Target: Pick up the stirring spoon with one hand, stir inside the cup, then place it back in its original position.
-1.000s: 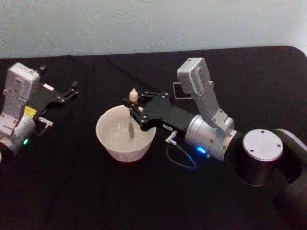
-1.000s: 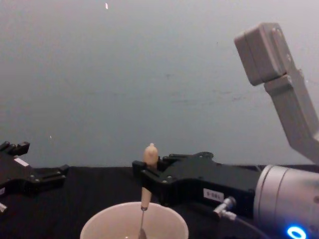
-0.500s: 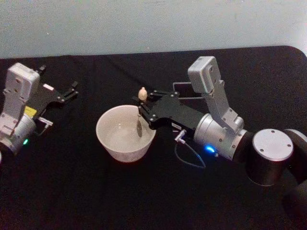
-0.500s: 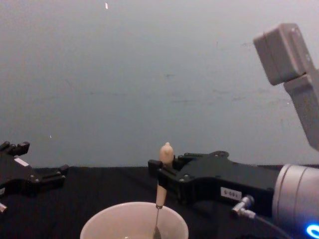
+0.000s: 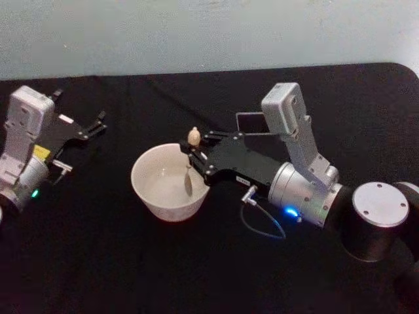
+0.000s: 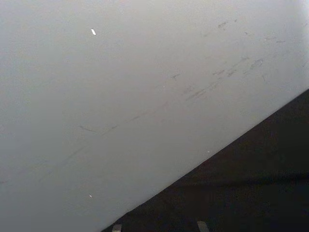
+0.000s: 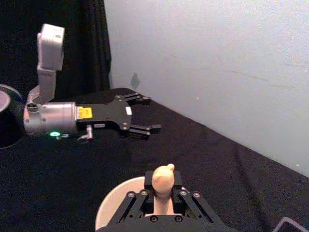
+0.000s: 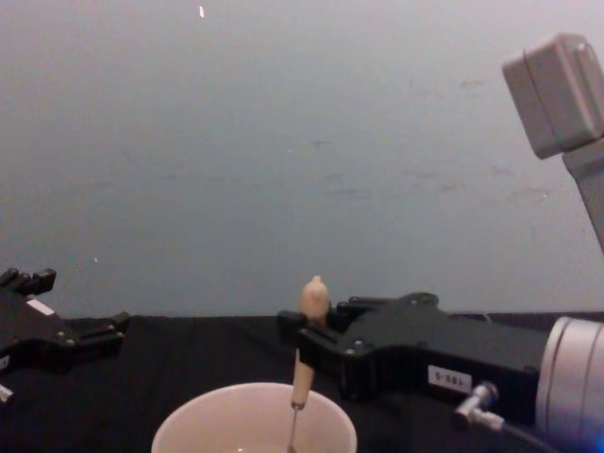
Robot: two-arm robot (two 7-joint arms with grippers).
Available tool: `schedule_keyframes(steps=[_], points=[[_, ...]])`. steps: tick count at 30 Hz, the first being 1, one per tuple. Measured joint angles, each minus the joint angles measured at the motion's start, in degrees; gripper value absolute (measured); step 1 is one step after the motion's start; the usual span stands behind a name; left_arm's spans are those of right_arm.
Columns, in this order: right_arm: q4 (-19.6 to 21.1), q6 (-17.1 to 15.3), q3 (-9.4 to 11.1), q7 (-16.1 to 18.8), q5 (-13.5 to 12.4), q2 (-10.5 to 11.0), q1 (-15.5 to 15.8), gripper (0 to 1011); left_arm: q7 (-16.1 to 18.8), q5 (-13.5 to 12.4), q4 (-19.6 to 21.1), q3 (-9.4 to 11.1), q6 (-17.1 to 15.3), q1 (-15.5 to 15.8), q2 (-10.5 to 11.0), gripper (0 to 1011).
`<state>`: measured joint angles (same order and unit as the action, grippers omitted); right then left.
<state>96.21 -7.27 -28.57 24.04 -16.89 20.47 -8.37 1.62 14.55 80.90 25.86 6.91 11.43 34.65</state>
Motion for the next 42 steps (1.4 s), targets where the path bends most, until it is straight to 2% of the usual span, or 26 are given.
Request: schedule_keyframes(steps=[7,13,21,30,42], points=[[0.5,0.0,-1.0,0.3,0.0,-0.1,0.0,197,0.0,0.0,0.0,0.0,0.0,0.0,0.0,1001],[-0.7,0.0,-2.3,-0.1,0.8,-1.3,-1.0,197,0.0,0.0,0.0,0.0,0.0,0.0,0.0,1001],[-2.9,0.3,-3.0,-0.9,1.9,-3.2,-2.5,197,0.0,0.0,0.0,0.0,0.0,0.0,0.0,1001],[-5.1,0.5,-2.4,-2.1,2.6,-4.8,-3.9,197,0.0,0.0,0.0,0.0,0.0,0.0,0.0,1001],[-6.0,0.2,-0.9,-2.6,3.1,-4.8,-4.0,197,0.0,0.0,0.0,0.0,0.0,0.0,0.0,1001]])
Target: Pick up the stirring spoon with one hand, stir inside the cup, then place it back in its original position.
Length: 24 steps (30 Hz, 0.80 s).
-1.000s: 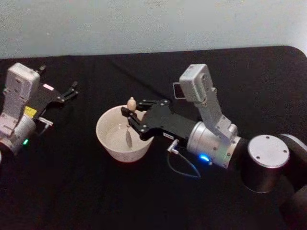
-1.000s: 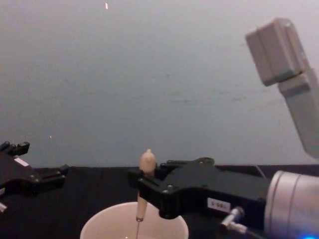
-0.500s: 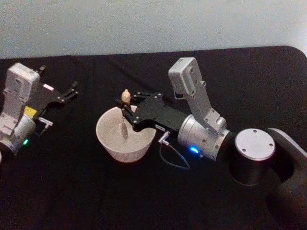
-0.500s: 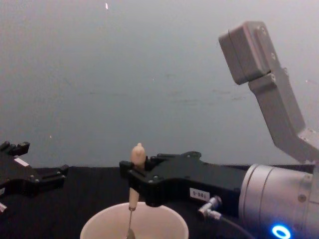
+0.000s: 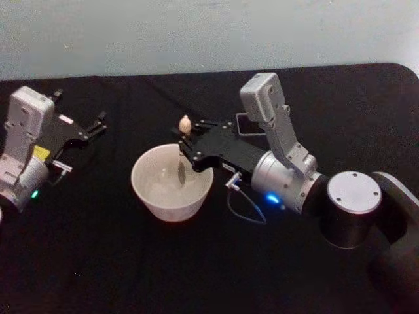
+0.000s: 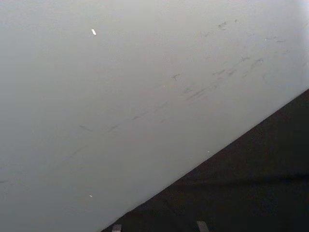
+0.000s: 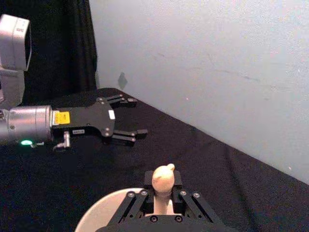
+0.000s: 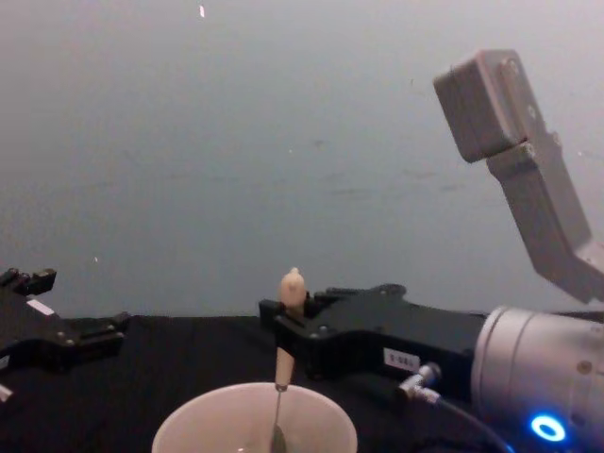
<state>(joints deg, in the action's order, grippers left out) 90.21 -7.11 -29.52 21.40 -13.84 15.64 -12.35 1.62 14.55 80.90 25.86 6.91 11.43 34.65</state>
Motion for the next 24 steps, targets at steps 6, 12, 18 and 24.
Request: schedule_keyframes(steps=[6,12,18,24], points=[[1.1,-0.5,0.8,0.3,-0.3,0.9,1.0,197,0.0,0.0,0.0,0.0,0.0,0.0,0.0,1001],[2.6,-1.0,1.3,0.8,-1.1,1.8,2.0,197,0.0,0.0,0.0,0.0,0.0,0.0,0.0,1001],[5.0,-1.5,1.9,1.7,-2.5,3.4,3.5,197,0.0,0.0,0.0,0.0,0.0,0.0,0.0,1002],[6.7,-1.6,1.8,2.4,-3.3,4.9,4.7,197,0.0,0.0,0.0,0.0,0.0,0.0,0.0,1001]])
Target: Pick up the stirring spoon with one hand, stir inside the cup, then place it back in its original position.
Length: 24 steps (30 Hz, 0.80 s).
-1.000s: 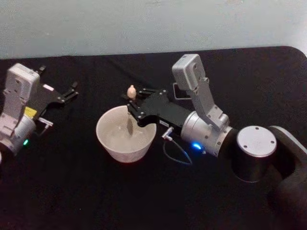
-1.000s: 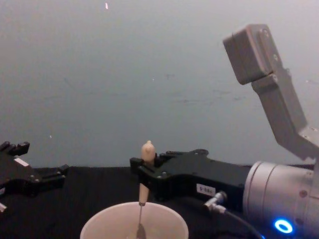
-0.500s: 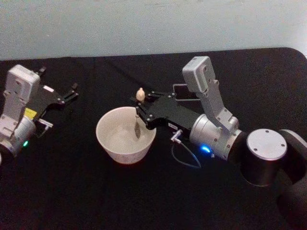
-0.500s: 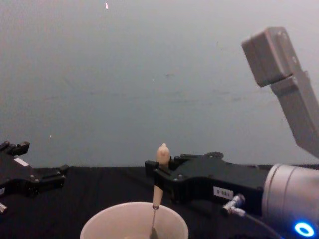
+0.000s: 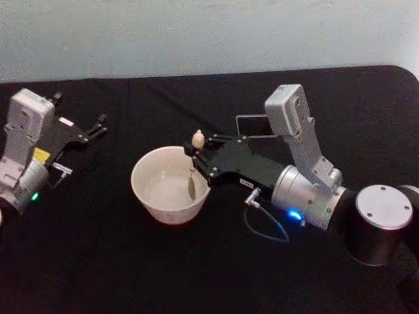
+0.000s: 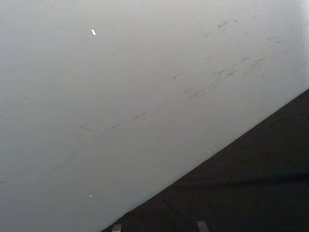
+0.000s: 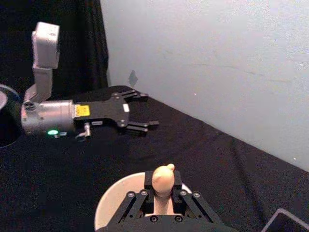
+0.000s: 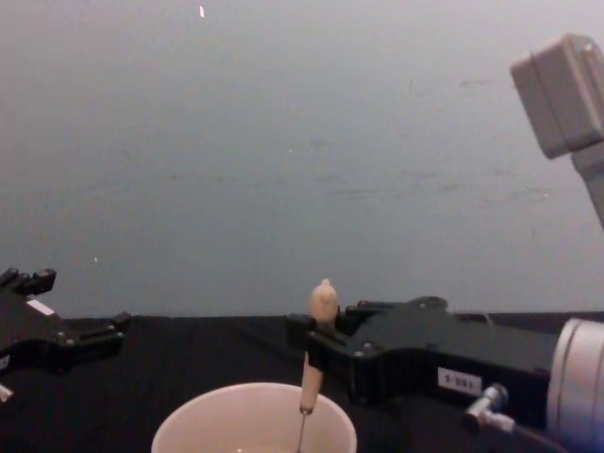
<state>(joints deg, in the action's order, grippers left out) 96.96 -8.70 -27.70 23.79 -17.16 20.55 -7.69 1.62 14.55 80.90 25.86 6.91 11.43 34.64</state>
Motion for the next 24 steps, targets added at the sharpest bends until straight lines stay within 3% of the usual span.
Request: schedule_keyframes(steps=[8,24], points=[[1.3,0.0,-1.0,0.5,-0.3,0.9,0.7,197,0.0,0.0,0.0,0.0,0.0,0.0,0.0,1001],[0.6,-0.1,-3.4,0.3,-0.2,-0.5,-0.7,197,0.0,0.0,0.0,0.0,0.0,0.0,0.0,1001]])
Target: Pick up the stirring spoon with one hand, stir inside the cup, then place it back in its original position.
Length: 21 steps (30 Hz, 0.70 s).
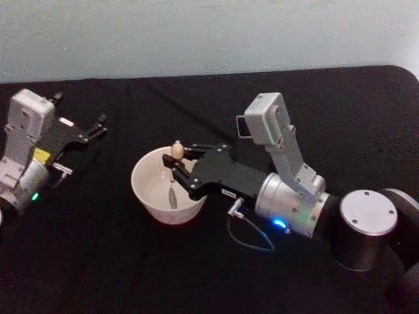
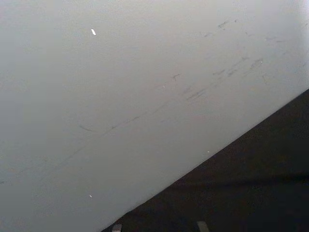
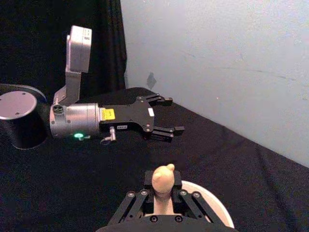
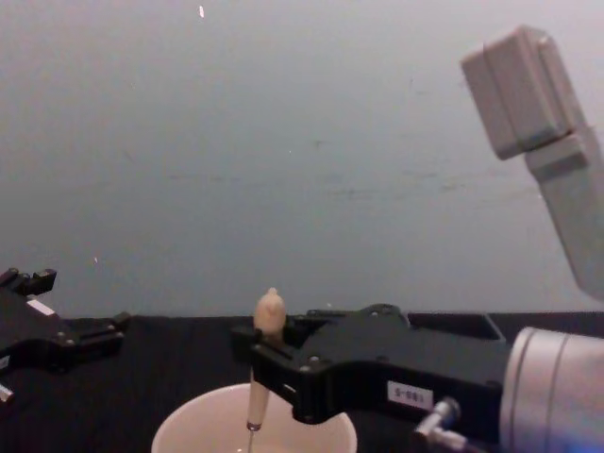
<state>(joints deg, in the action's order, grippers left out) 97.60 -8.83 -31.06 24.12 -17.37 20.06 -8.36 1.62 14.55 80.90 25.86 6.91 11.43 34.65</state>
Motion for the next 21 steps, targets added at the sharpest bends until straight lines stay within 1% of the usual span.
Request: schedule_keyframes(steps=[6,11,13,21], points=[[-2.1,0.1,-0.7,-0.9,1.0,-1.6,-1.4,197,0.0,0.0,0.0,0.0,0.0,0.0,0.0,1001],[-3.6,0.1,-0.6,-1.7,1.5,-2.7,-2.4,197,0.0,0.0,0.0,0.0,0.0,0.0,0.0,1001],[-4.3,0.1,-0.2,-2.1,1.7,-3.2,-2.9,197,0.0,0.0,0.0,0.0,0.0,0.0,0.0,1001],[-5.0,0.1,0.7,-2.5,1.9,-3.5,-3.2,197,0.0,0.0,0.0,0.0,0.0,0.0,0.0,1001]])
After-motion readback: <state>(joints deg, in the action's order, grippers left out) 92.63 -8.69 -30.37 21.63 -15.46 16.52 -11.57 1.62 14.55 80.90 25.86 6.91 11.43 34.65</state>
